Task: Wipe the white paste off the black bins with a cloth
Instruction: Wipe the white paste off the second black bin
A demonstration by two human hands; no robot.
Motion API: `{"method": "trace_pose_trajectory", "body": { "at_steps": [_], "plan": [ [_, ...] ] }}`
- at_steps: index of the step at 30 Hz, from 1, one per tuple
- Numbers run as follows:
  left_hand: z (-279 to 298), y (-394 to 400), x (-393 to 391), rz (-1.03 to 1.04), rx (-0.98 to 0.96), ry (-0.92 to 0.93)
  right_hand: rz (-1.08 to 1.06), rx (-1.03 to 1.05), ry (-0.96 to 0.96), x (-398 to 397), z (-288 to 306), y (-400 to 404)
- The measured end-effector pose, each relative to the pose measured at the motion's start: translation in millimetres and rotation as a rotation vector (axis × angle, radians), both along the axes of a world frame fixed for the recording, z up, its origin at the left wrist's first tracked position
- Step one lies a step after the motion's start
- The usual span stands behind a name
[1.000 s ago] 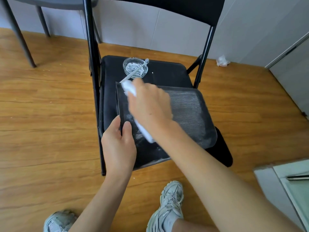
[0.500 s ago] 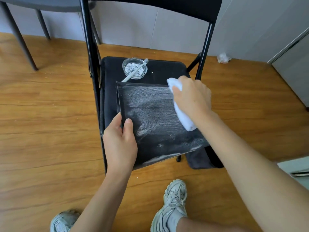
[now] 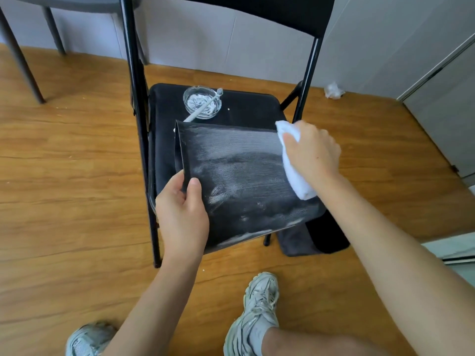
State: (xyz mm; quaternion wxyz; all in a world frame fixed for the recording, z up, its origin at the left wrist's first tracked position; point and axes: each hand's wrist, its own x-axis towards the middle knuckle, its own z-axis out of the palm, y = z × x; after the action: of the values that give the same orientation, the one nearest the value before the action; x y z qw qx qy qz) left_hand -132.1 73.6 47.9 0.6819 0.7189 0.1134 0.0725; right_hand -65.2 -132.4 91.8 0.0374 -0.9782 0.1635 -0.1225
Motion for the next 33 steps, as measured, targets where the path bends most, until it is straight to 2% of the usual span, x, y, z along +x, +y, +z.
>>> {"method": "trace_pose_trajectory", "body": {
  "at_steps": [4,9,13,16,19,21,24,27,30,33],
  "plan": [
    [-9,-2,1,0.040,0.004,0.063,-0.057,0.025,-0.008,-17,-2,-14],
    [-8,-1,2,0.050,-0.053,0.094,-0.037,-0.015,0.032,-32,-2,13],
    [-2,-2,1,0.028,-0.007,0.059,0.140,0.001,0.038,-47,0,77],
    [2,-1,0,0.038,-0.089,0.109,0.368,0.032,0.030,-57,-7,130],
    [-3,1,-1,0.032,-0.224,0.151,0.439,0.149,0.083,-61,-5,144],
    [-5,1,-2,0.010,-0.133,0.109,0.457,0.103,0.077,-60,-2,136],
    [-8,-1,-1,0.015,-0.011,0.045,0.385,0.093,0.067,-57,-1,106],
    [-9,1,1,0.032,0.028,0.040,0.178,0.055,0.046,-58,-7,54],
    [-3,2,-3,0.004,0.026,0.031,-0.024,0.067,0.038,-65,-10,10],
    [1,7,-15,-0.069,-0.046,0.114,-0.076,0.131,0.017,-66,-10,4]
  ]
}}
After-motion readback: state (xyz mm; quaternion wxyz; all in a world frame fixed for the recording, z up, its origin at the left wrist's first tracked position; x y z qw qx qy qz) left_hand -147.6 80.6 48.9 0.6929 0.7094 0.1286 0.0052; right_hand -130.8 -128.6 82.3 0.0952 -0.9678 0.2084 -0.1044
